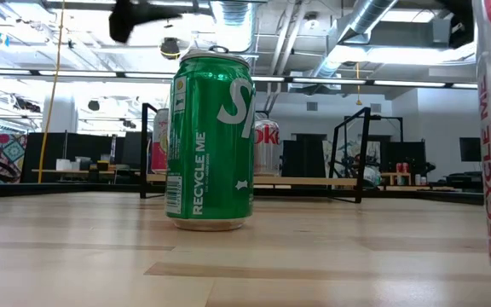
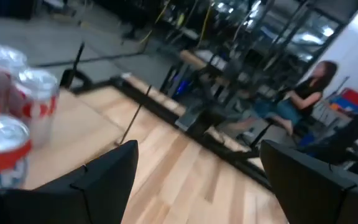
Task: Place canned beverage on shelf
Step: Put the silver soda can on the shelf aligned with the other silver soda cans
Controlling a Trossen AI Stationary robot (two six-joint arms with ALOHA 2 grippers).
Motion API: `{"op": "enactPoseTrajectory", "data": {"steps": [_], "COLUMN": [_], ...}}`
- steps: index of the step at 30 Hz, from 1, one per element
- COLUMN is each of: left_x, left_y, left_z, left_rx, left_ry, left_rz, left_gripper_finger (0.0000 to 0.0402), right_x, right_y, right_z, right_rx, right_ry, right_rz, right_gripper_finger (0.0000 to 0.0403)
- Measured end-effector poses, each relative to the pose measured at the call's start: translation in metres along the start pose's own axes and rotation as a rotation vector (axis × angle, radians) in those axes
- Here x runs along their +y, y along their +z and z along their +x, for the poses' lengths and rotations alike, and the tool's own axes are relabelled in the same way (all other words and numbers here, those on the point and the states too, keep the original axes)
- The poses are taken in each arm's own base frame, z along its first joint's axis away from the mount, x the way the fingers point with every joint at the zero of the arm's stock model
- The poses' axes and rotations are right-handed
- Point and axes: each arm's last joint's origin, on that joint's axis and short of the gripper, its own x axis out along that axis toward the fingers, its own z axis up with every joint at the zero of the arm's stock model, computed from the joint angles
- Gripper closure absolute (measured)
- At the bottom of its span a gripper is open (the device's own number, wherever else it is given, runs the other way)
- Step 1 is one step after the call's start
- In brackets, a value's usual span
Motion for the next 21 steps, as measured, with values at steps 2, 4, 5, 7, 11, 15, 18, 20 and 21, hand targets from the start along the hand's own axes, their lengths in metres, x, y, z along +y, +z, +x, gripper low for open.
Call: {"op": "enactPoseTrajectory", "data": {"steps": [2,4,5,7,11,15,18,20,21], "left_x": [0.003,0.007,0.010,0.014,0.023,0.030,0.033,0.034,0.035], "left_y": [0.012,0.020,0.024,0.032,0.041,0.044,0.044,0.042,0.041], "left_z": [-0.014,-0.026,-0.031,-0.042,-0.061,-0.072,-0.078,-0.078,-0.078], "left_rx": [-0.022,-0.036,-0.037,-0.052,-0.053,-0.052,-0.038,-0.024,-0.015], "left_ry": [-0.003,0.019,0.027,0.024,0.021,0.056,0.067,0.079,0.083], "left_rz": [0.010,0.017,0.024,0.022,0.020,0.039,0.071,0.082,0.083], "left_gripper_finger": [0.0077,0.0077,0.0077,0.0077,0.0077,0.0077,0.0077,0.0077,0.0077], "right_x": [0.001,0.002,0.002,0.002,0.002,0.001,0.001,0.001,0.001], "right_y": [-0.010,-0.015,-0.015,-0.013,-0.009,-0.010,-0.011,-0.012,-0.012], "right_z": [0.002,0.004,0.004,0.004,0.004,0.004,0.004,0.004,0.004], "right_rx": [-0.011,-0.037,-0.055,-0.090,-0.124,-0.115,-0.105,-0.098,-0.093], "right_ry": [-0.004,-0.009,-0.011,-0.015,-0.021,-0.030,-0.028,-0.030,-0.032], "right_rz": [0.003,0.013,0.020,0.034,-0.007,-0.031,-0.016,-0.007,-0.008], "right_gripper_finger": [0.0262,0.0262,0.0262,0.0262,0.0262,0.0262,0.0262,0.0262,0.0262]}}
